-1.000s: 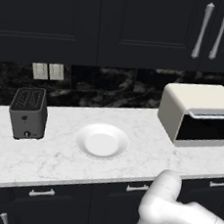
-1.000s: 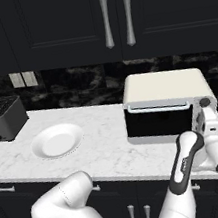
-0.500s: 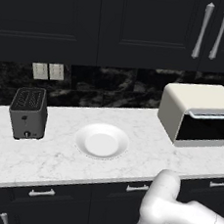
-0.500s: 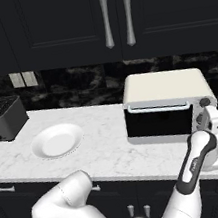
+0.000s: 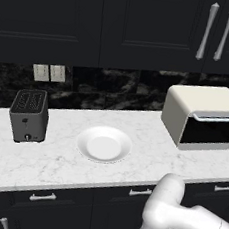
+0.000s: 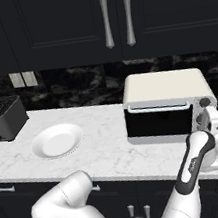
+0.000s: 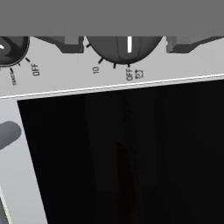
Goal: Pick up the kebab skewer and baguette bread, and place them inside the toaster oven. Close the toaster oven door and start by setting the timer.
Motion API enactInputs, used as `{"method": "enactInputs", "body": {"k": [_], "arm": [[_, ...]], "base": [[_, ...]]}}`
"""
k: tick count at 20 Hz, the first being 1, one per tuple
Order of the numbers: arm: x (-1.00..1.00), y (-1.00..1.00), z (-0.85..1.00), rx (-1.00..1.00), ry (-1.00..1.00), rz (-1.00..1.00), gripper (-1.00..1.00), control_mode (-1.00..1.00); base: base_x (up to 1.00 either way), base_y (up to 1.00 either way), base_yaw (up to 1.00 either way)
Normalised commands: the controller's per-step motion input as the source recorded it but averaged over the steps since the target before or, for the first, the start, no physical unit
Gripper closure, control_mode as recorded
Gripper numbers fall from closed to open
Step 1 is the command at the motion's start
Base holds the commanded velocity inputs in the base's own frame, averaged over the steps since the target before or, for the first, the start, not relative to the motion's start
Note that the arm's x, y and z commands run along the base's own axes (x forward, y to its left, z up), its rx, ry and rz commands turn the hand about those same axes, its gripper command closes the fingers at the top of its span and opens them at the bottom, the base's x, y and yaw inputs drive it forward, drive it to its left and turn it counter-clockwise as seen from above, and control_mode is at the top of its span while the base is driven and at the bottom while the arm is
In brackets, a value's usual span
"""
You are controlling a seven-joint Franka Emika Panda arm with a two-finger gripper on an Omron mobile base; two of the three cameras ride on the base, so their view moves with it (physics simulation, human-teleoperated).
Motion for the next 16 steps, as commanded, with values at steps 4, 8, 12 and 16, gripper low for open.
{"method": "enactInputs", "body": {"k": [4,8,12,16], "arm": [[-0.04,0.00,0.00,-0.03,0.00,-0.14,1.00,-1.00],[0.00,0.00,0.00,-0.01,0.00,-0.15,1.00,-1.00],[0.00,0.00,0.00,0.00,0.00,-0.15,1.00,-1.00],[0.00,0.00,0.00,0.00,0.00,-0.13,1.00,-1.00]], "base": [[0.00,0.00,0.00],[0.00,0.00,0.00],[0.00,0.00,0.00],[0.00,0.00,0.00]]}}
